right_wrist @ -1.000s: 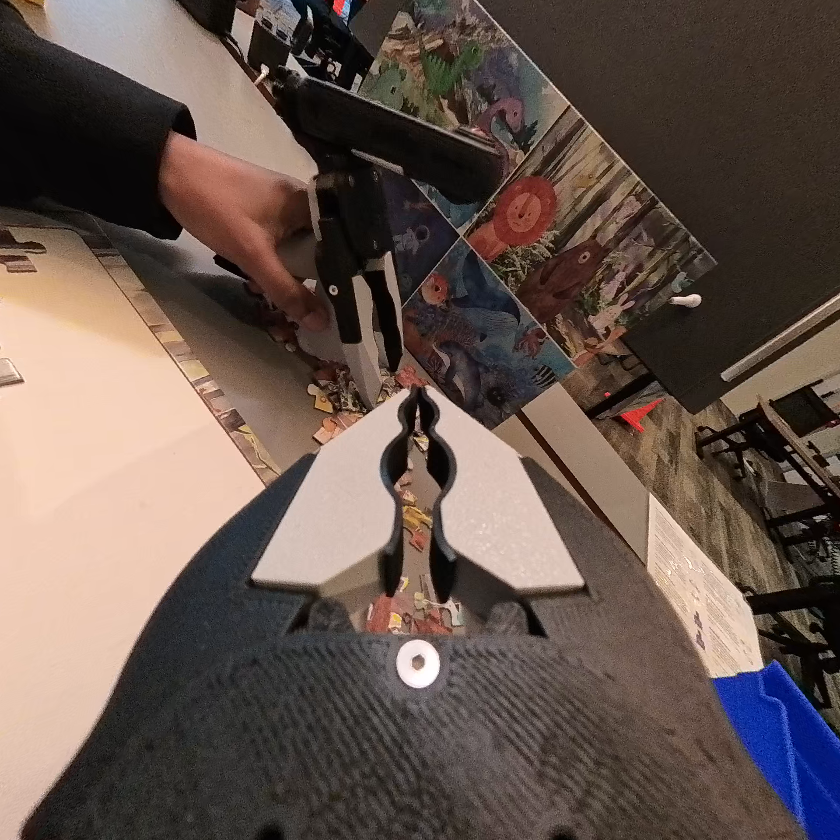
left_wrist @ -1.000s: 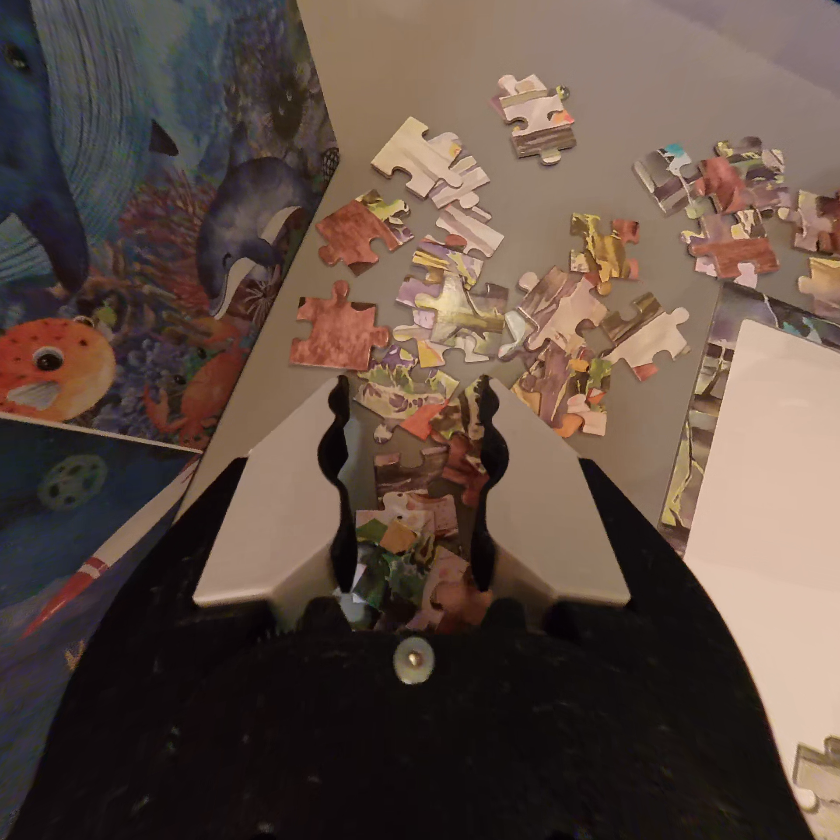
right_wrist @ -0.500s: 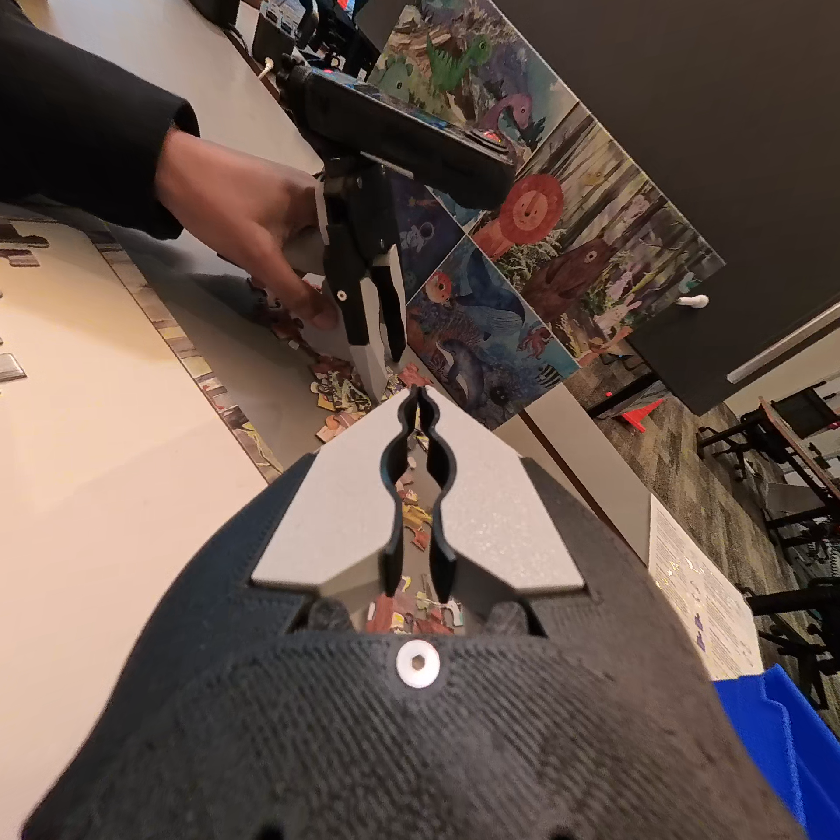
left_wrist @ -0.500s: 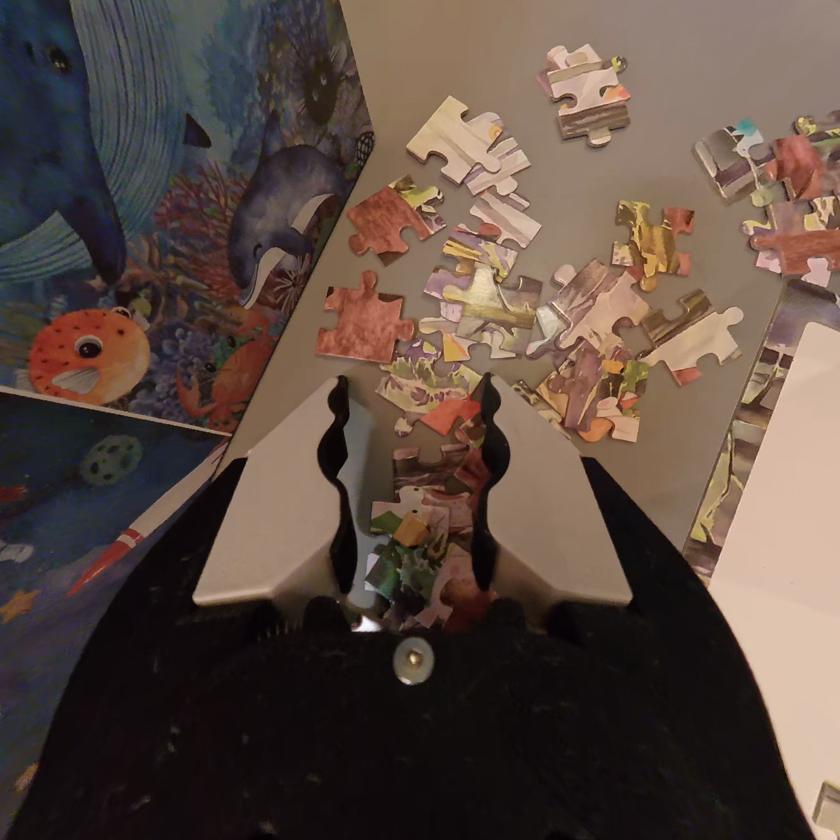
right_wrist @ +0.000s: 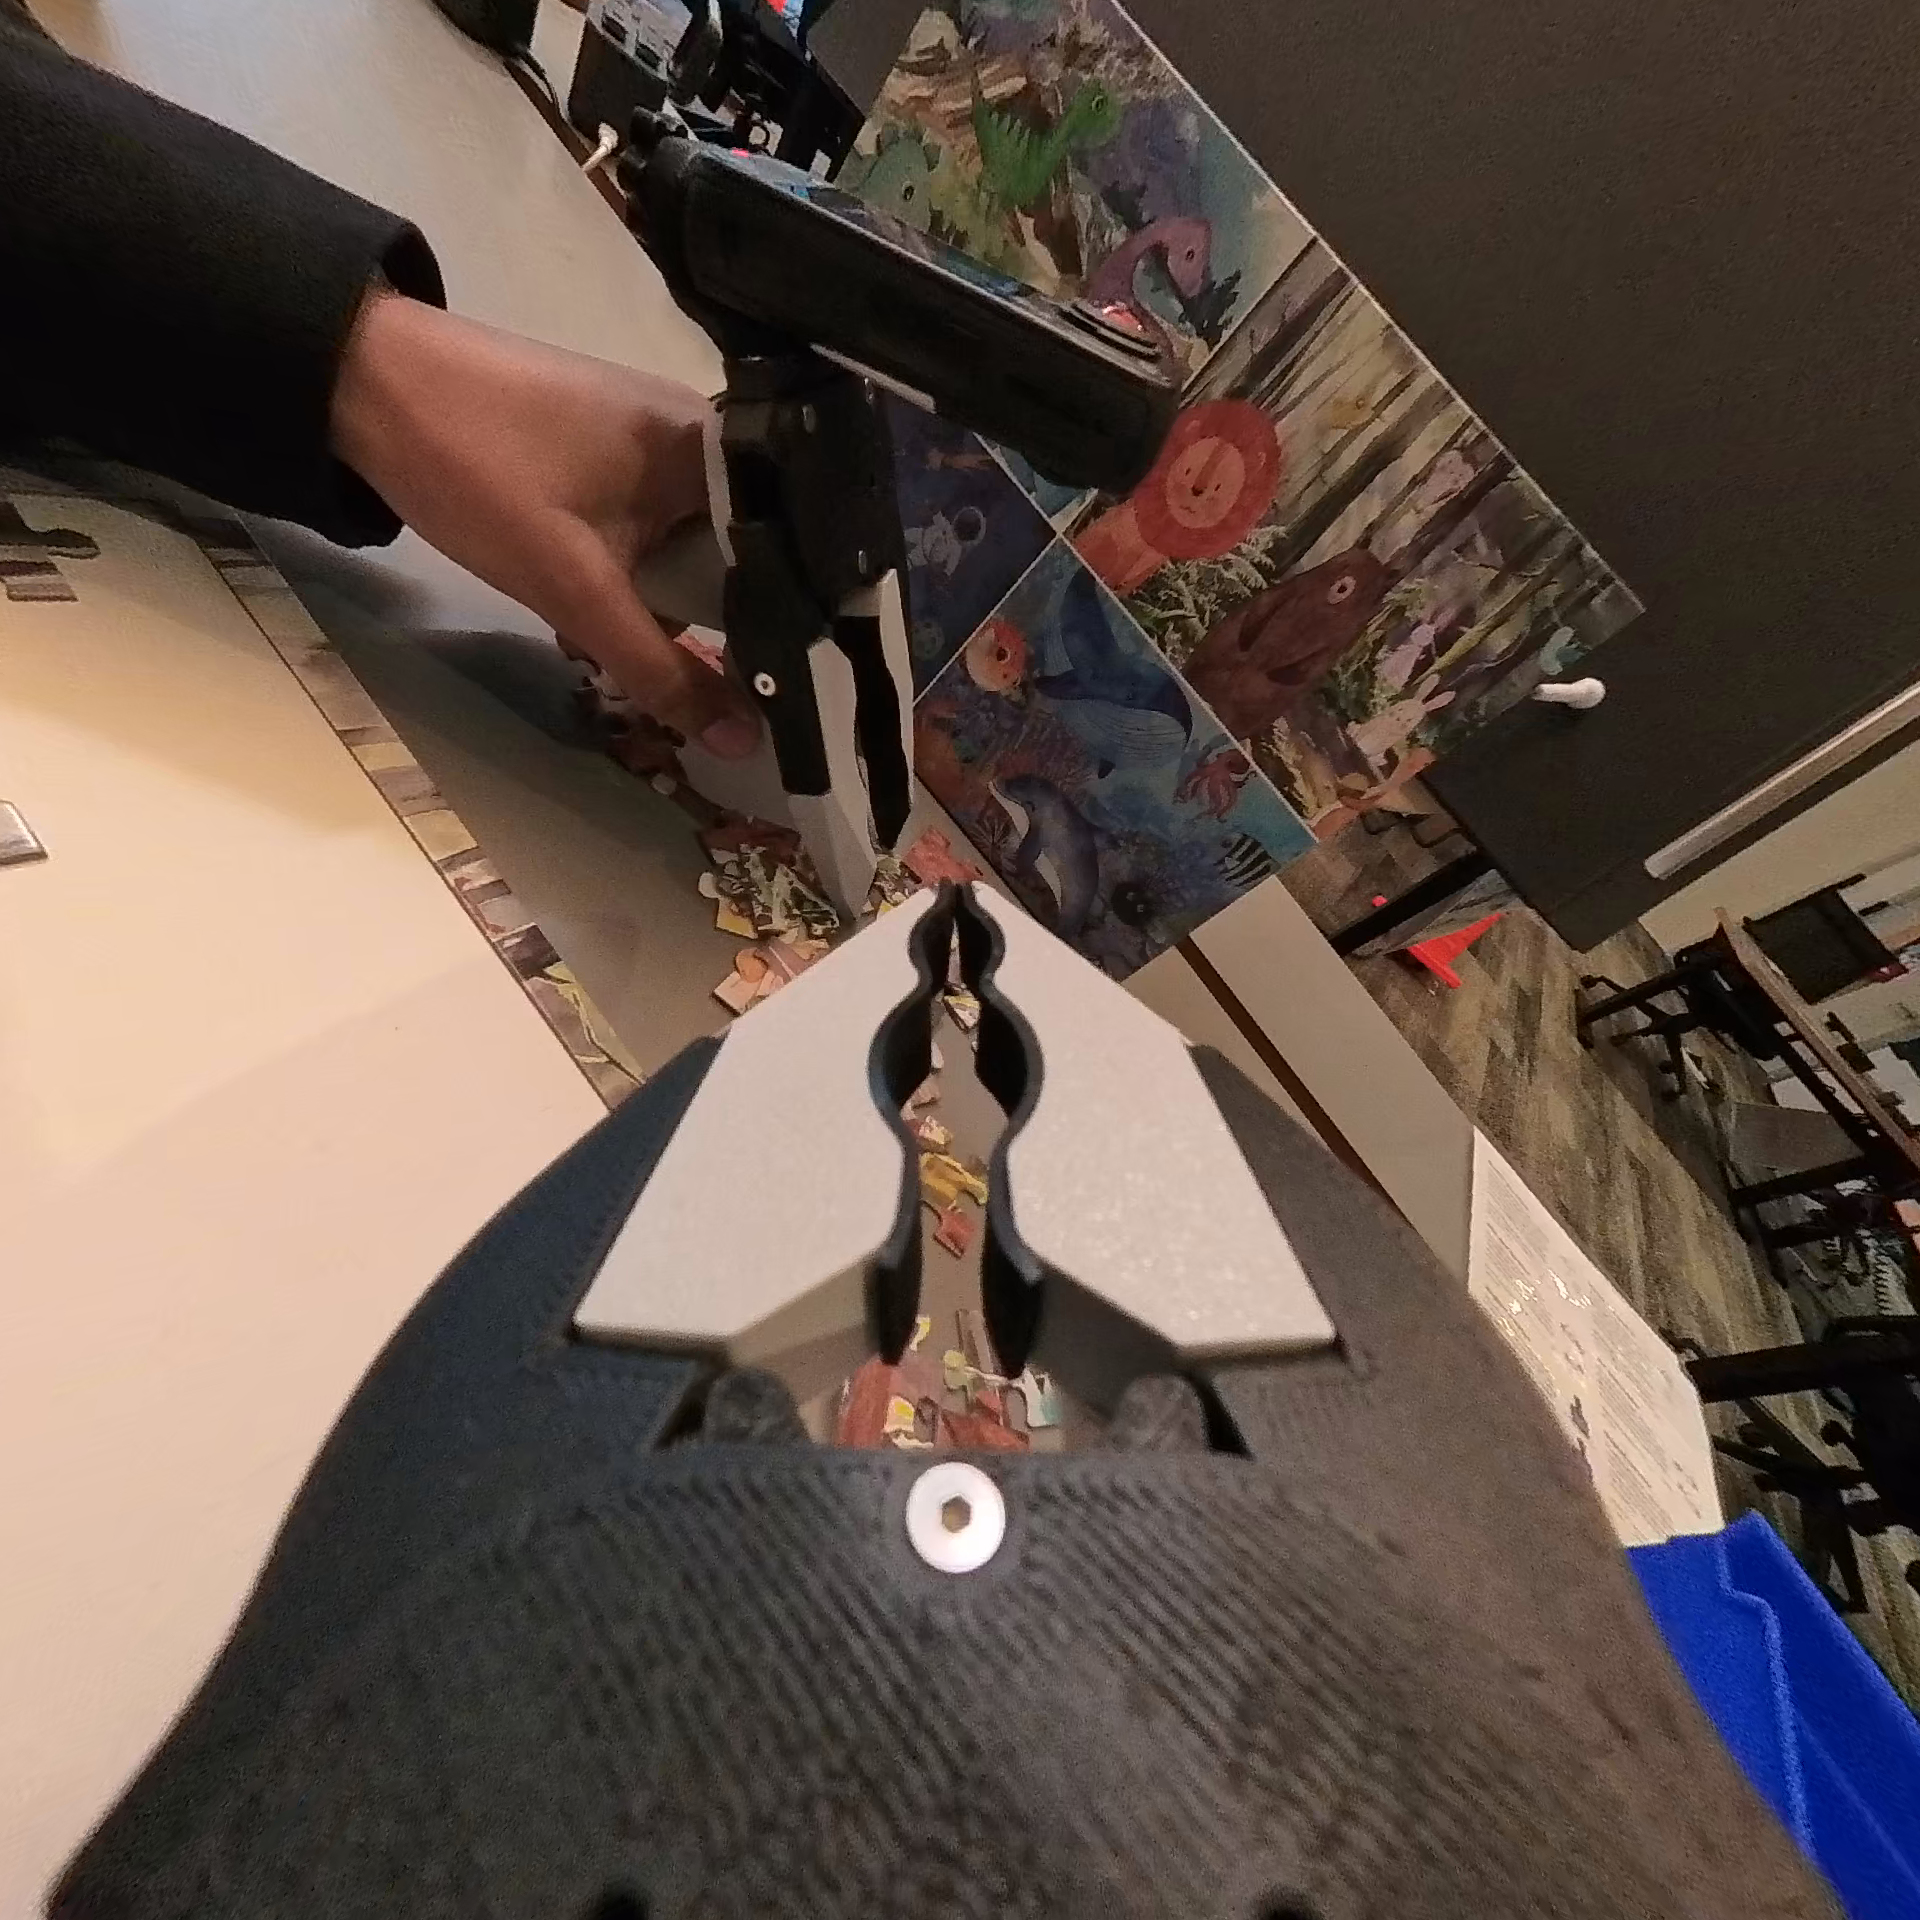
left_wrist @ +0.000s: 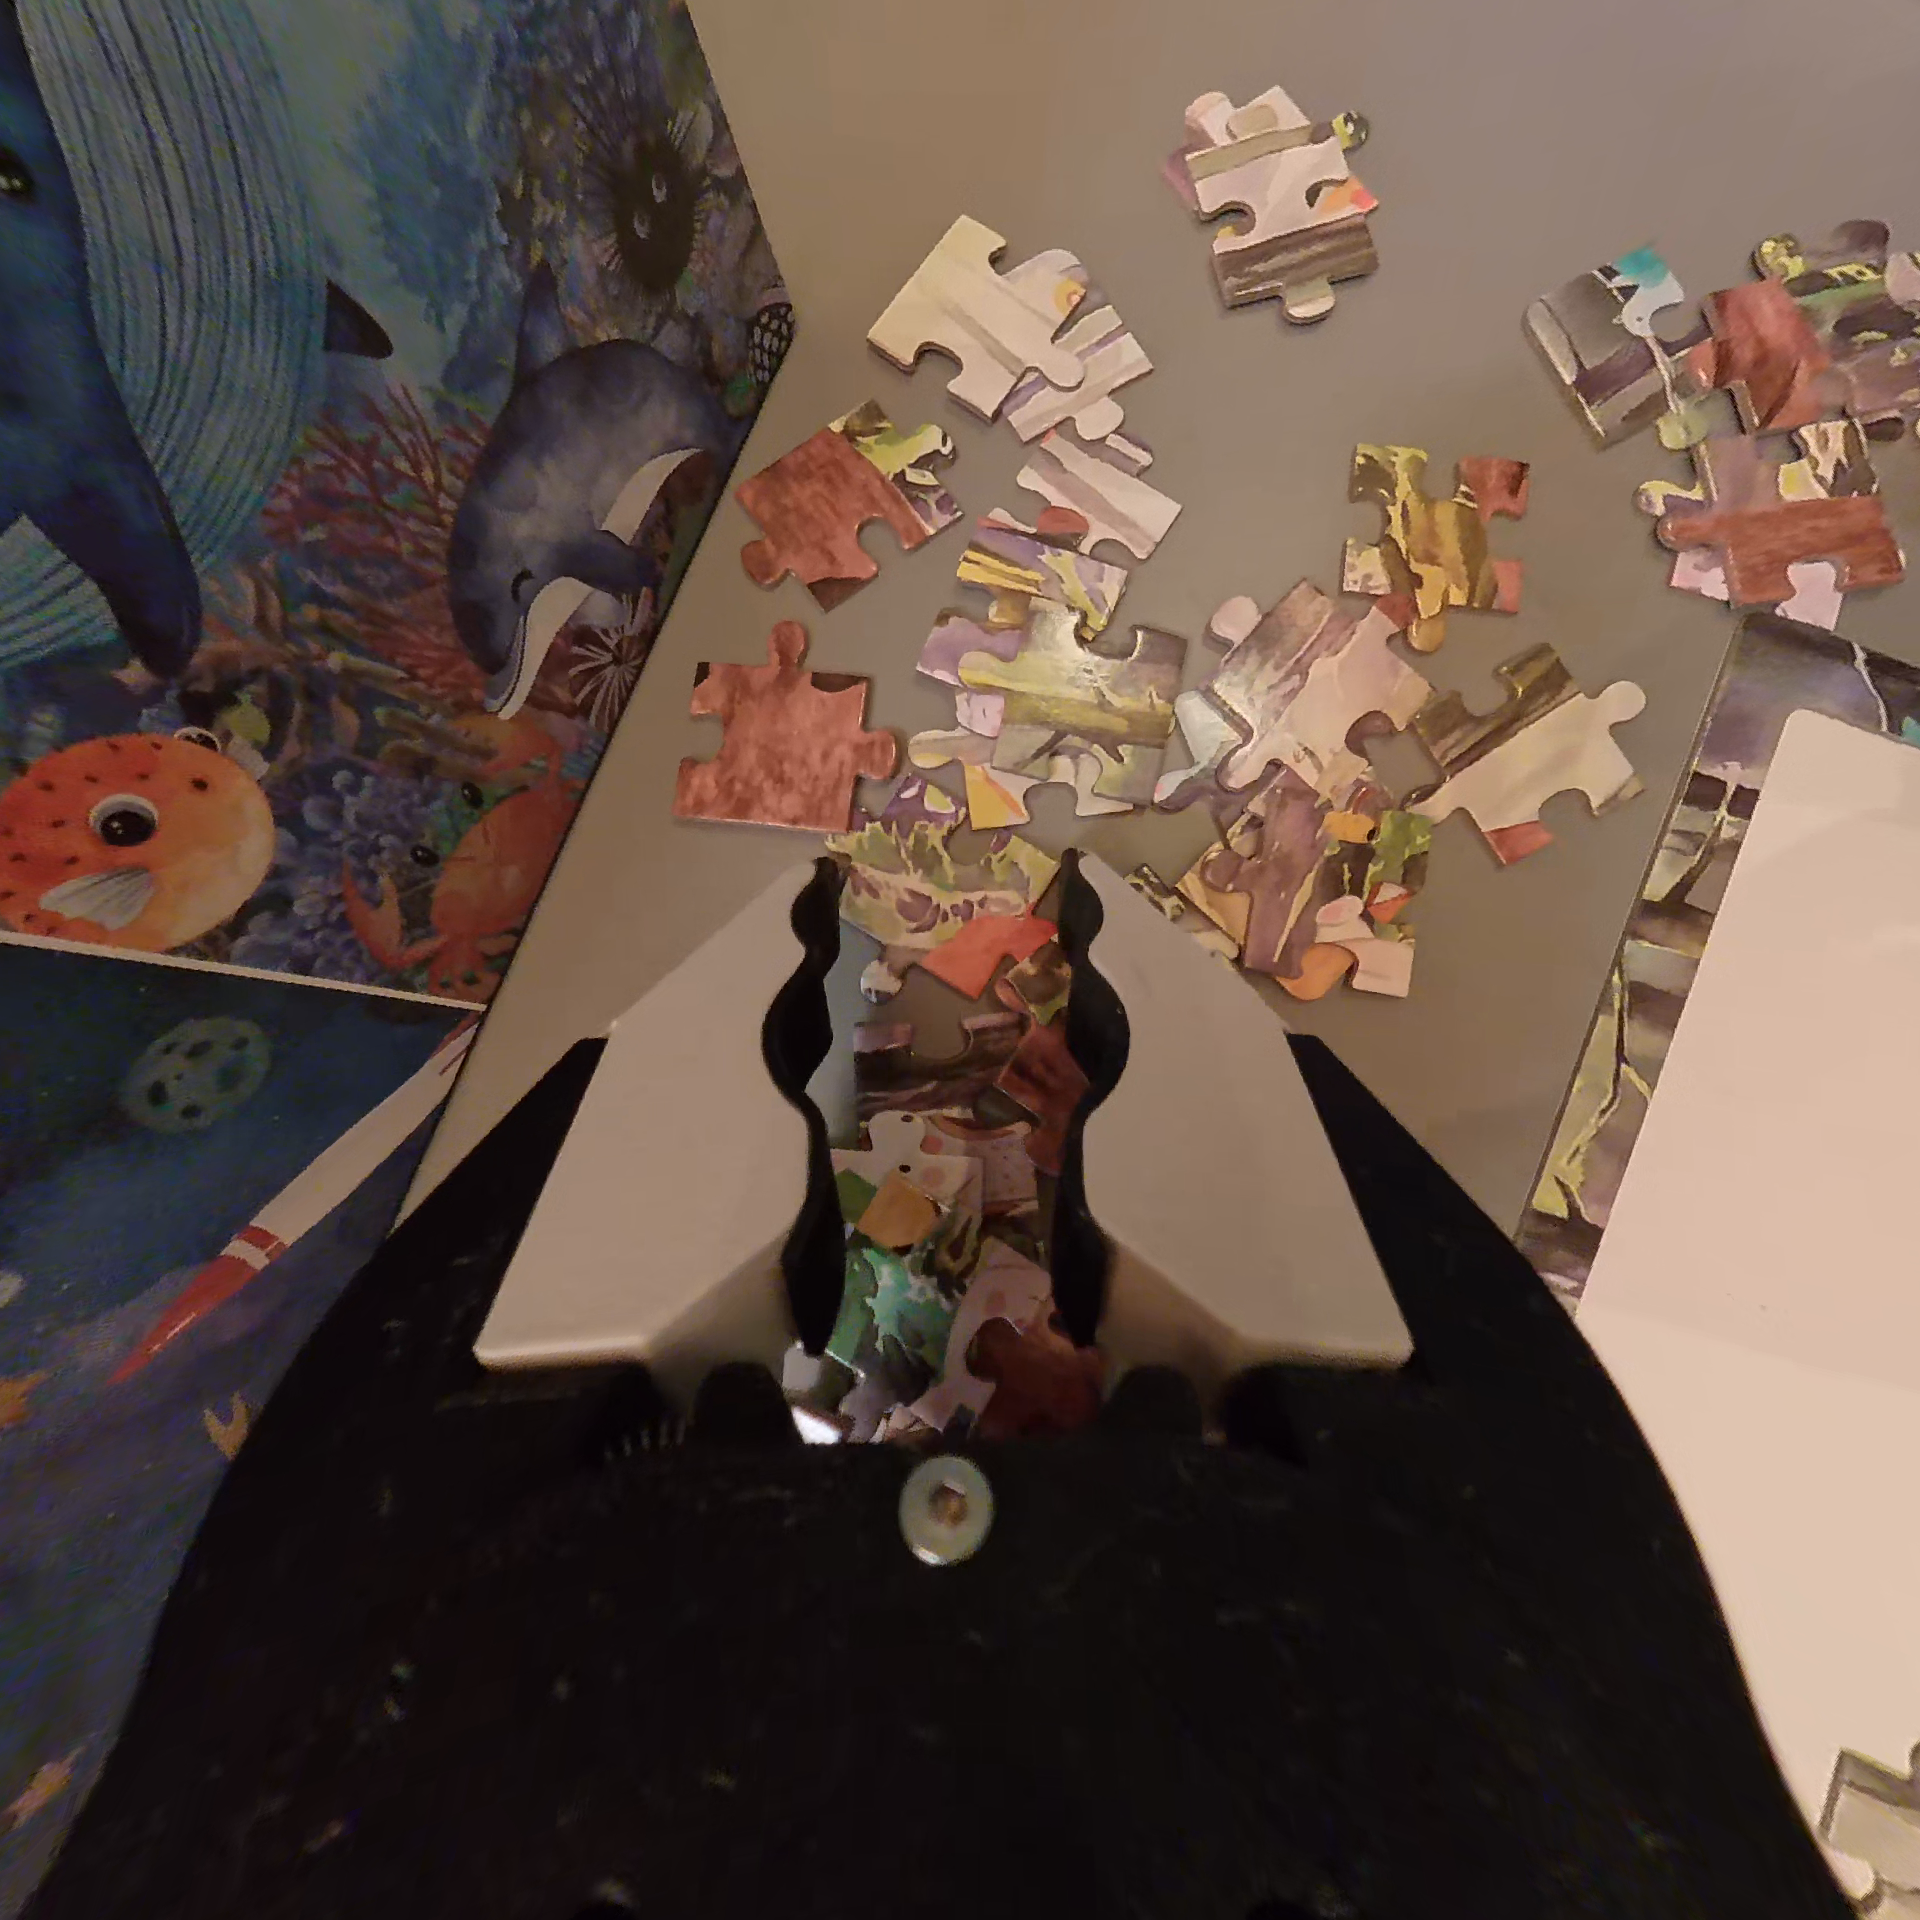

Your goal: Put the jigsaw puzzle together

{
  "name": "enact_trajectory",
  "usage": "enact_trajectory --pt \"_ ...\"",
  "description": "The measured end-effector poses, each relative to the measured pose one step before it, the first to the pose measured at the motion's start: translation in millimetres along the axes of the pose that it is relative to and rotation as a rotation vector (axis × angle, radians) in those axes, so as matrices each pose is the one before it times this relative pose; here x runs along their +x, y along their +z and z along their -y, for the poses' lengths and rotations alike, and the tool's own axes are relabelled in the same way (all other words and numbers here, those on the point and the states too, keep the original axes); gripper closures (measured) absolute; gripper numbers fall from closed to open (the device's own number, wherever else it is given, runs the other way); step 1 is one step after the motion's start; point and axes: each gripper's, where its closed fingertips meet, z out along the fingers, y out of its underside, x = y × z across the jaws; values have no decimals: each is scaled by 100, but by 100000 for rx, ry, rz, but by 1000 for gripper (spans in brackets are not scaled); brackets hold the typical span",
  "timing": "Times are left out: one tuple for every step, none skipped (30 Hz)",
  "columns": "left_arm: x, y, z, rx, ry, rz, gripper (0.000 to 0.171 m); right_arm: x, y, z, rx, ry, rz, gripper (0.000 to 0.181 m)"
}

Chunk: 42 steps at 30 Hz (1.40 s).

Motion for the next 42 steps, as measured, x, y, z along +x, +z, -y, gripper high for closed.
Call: enact_trajectory --pt "4 -27 -17 -19 503 16 128 19 -15 19 50 15 -73 181" --pt "-4 -29 -7 -89 604 98 129 26 -19 18 88 -2 -76 181" --pt "-8 -44 -8 -87 689 204 129 18 -22 23 62 -22 -88 181" --pt "-32 -75 28 92 771 404 132 23 -15 19 52 -32 -71 181" --pt "-8 -144 118 660 751 111 141 18 -8 4 16 -25 -41 181" --pt "-52 -146 160 912 319 338 143 1 -10 10 -1 -11 -7 181" --pt "-13 -92 61 299 -209 -102 142 3 -1 -2 -16 -41 2 181" --pt "16 -3 -101 -792 -567 -556 140 -13 5 14 1 -61 8 181" --pt "-85 76 -138 -918 -506 87 137 -11 1 13 36 -69 33 181" --pt "-159 69 -65 -85 -55 712 134 -18 12 -2 -42 -77 54 181" --pt "-179 63 21 722 41 942 131 -11 8 -10 -98 -100 17 181" --pt "-187 79 46 885 -524 964 125 -7 2 -4 -74 -144 -41 181" --pt "-102 102 -33 178 -954 451 121 4 -4 2 -42 -114 -56 181" --pt "-61 88 -101 -385 -1533 -38 119 3 0 1 6 -51 4 181" --pt "-23 13 -49 -369 -2355 -521 118 -9 6 5 -10 -13 34 181" --pt "-44 18 -61 -553 -1769 -485 117 -19 6 -7 -40 1 55 181" --pt "-32 -13 -9 118 -648 -333 117 -10 6 -7 -40 -59 25 181" --pt "-35 -6 -13 164 -304 -71 118 -16 6 4 -19 -82 -3 181" --pt "-15 -4 -5 -16 -444 127 118 -4 0 11 21 -83 -13 181" --pt "-10 -19 -30 -402 10 297 118 -4 7 -5 -24 -66 -14 181" --pt "-29 -49 -65 -686 323 535 121 -6 12 -13 -63 -18 16 181" --pt "-15 -71 -38 -578 215 344 126 -4 13 -34 -101 2 33 181" --pt "4 -23 -43 -588 307 130 126 -3 11 -15 -78 -16 -5 181" --pt "4 -11 -32 -351 477 119 126 0 1 -11 -20 -48 -16 181" --pt "-2 -3 -3 -12 382 79 126 -2 3 0 -46 -34 -7 181" --pt "13 -15 1 62 360 -104 127 1 -2 -5 -35 -35 9 181" --pt "0 -8 -5 100 202 -232 127 -1 -2 6 -17 -78 -31 181" --pt "-5 -18 -5 36 123 -309 127 11 -7 4 11 -104 -71 181" --pt "2 -18 -10 -46 -9 -250 127 8 -15 17 36 -83 -63 181" --pt "-35 -32 -15 -111 0 -92 127 14 -19 23 20 -68 -73 181" --pt "-59 -35 -19 -121 124 171 127 19 -14 9 37 -57 -73 181" --pt "-81 -41 -26 -129 175 266 128 12 -8 13 24 -55 -57 181" --pt "-48 -40 0 63 101 18 128 8 -18 25 34 -38 -40 181" --pt "-10 -84 61 443 -36 -299 131 6 -5 20 68 -35 -24 181" --pt "114 -180 215 1316 78 -1017 145 8 -8 13 22 -47 -36 181" --pt "58 -176 202 1228 204 -565 150 0 -9 0 -19 -41 -23 181" --pt "-113 -117 53 105 -64 489 148 3 3 0 -44 -74 -19 181" --pt "-113 -43 -106 -963 -51 331 146 0 -4 2 -45 -83 -38 181" --pt "-169 10 -129 -829 -168 592 144 -12 2 3 15 -65 -4 181" --pt "-189 36 -57 -91 -183 790 140 -4 4 2 -25 -61 26 181" --pt "-208 62 -21 320 -535 919 135 -10 10 -5 -68 -90 1 181" --pt "-208 123 -3 461 -1080 916 127 -17 5 -10 -69 -123 -20 181"
